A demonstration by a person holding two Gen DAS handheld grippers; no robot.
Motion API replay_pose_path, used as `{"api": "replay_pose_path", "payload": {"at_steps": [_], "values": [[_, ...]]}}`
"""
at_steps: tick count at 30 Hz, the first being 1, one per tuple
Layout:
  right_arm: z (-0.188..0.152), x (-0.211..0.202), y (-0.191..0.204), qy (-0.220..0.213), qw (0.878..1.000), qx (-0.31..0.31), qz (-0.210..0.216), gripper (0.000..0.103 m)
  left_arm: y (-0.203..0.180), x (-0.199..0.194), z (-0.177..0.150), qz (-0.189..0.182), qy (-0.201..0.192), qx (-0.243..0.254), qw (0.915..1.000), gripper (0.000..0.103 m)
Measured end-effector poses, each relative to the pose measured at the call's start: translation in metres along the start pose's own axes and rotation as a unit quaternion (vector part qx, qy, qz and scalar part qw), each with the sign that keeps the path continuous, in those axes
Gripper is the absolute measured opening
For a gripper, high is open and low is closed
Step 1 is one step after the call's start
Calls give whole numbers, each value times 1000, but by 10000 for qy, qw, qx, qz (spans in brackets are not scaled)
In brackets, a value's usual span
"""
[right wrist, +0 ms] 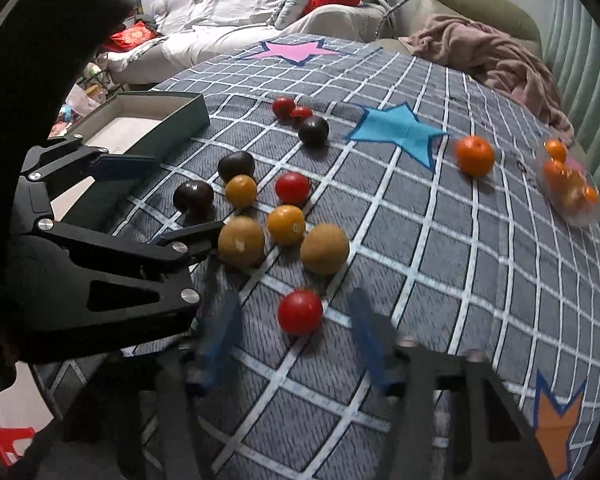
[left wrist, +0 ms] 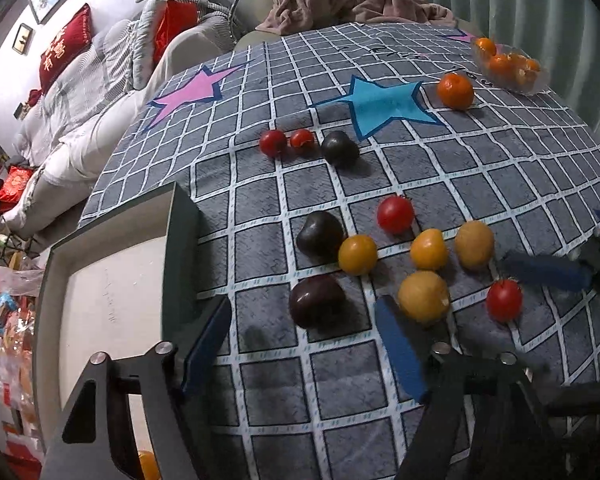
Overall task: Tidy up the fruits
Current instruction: 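Grasp a dark plum with the left tool while the right tool grasps a red cherry tomato, then carry the plum and red tomato over the white tray with both tools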
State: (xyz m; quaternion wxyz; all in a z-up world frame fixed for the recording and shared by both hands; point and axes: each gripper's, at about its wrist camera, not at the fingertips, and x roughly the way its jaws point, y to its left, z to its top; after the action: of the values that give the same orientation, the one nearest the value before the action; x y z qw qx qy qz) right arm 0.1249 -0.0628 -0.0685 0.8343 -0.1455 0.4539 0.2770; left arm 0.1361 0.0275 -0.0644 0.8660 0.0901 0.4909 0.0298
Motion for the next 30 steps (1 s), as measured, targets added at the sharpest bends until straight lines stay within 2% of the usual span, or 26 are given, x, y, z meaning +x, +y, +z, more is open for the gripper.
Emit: {"api": "replay_pose_path", "payload": {"at_steps": [2, 3, 4, 8, 16, 30], "values": [[0, -2, -5, 6, 9998, 119, 163, 22, -1, 1, 1, -131, 11, -44, 9999, 50], [-1, -2, -7, 6, 9995, 199, 236, 22, -2, 0, 1, -188, 17, -73, 9998, 45], [-2, -3, -9, 8, 9992, 276, 289, 22, -3, 0, 0, -256, 12, -97, 9996, 35], [-14, -11, -23, 21, 9967, 642, 497, 22, -3, -5, -6, -174, -37, -207, 9996, 31], [-38, -29, -45, 69, 9904, 1213, 655, 23, 9, -20, -31, -508, 55, -708, 9962, 31], [-45, -48, -40, 84, 9886, 1353, 649, 23, 15, -61, -60, -778, -162, -935, 9924, 31]]}}
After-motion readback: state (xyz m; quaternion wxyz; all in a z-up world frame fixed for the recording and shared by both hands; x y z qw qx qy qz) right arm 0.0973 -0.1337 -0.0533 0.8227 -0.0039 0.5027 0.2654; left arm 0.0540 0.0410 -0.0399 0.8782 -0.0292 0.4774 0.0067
